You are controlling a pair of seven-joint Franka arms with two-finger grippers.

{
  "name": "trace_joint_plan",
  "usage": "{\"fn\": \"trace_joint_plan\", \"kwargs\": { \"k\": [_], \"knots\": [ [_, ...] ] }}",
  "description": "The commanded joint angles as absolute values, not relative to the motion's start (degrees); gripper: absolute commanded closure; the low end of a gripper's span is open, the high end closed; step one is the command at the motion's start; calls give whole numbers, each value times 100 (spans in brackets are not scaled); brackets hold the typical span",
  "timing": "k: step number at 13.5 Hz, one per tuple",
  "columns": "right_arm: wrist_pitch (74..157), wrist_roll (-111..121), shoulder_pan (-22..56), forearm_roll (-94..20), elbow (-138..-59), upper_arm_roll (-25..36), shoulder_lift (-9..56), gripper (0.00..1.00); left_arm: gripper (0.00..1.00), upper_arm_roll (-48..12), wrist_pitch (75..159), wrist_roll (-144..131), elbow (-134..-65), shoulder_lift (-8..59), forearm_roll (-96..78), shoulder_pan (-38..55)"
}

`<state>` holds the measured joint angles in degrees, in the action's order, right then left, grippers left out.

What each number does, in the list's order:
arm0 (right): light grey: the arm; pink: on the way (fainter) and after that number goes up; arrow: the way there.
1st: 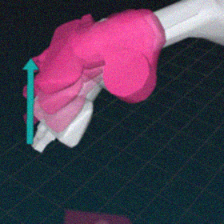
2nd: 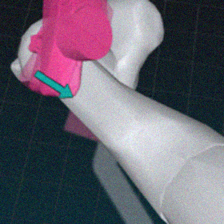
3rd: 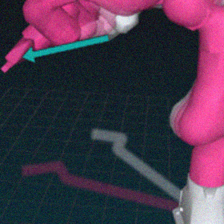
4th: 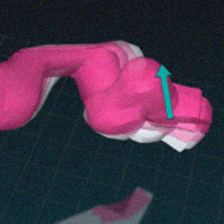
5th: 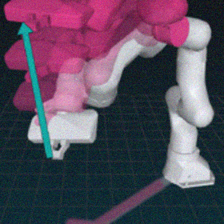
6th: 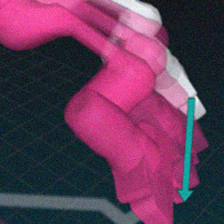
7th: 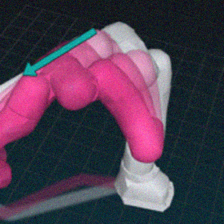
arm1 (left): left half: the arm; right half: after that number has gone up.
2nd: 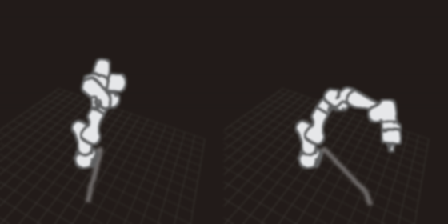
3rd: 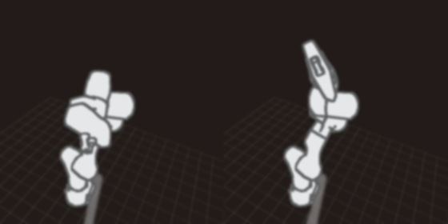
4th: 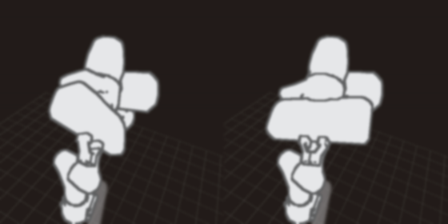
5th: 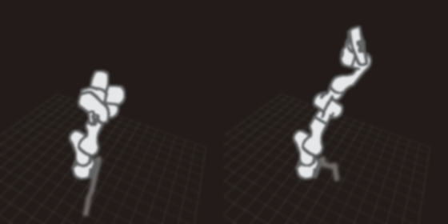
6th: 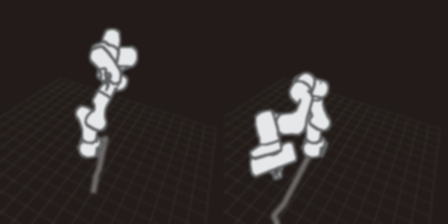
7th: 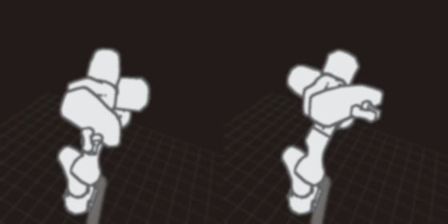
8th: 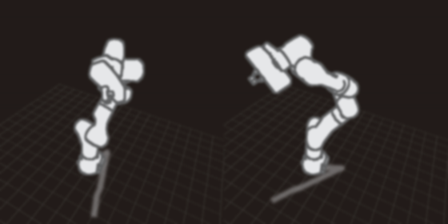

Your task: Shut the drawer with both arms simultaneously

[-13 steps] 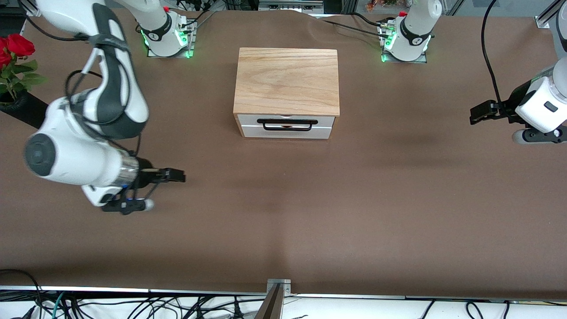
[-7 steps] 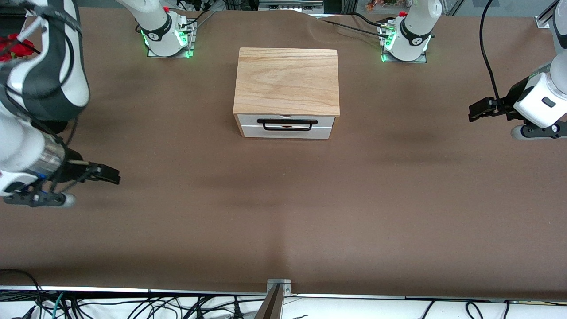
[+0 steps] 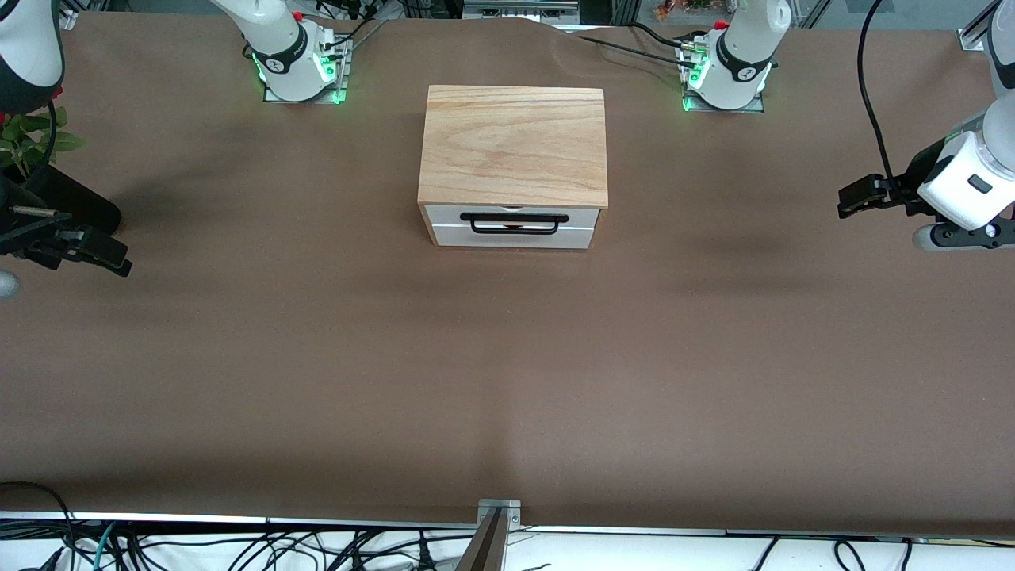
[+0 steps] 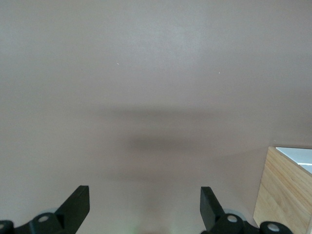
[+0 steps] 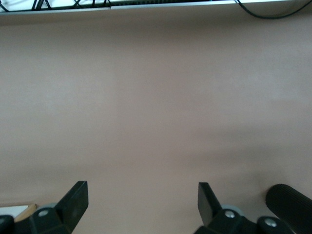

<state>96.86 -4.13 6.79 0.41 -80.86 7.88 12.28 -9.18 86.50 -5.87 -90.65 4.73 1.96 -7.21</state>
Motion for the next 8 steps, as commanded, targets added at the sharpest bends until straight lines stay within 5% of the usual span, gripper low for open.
{"fn": "trace_joint_plan", "kwargs": {
  "k": [1,8],
  "knots": [
    [9563,-404,239,202,-8455,274,871,0,0,-967,8736,-492,-9202,343,97,-800],
    [9299,-396,176,220,-8227,202,1046,0,0,-967,8736,-492,-9202,343,97,-800]
  ]
}}
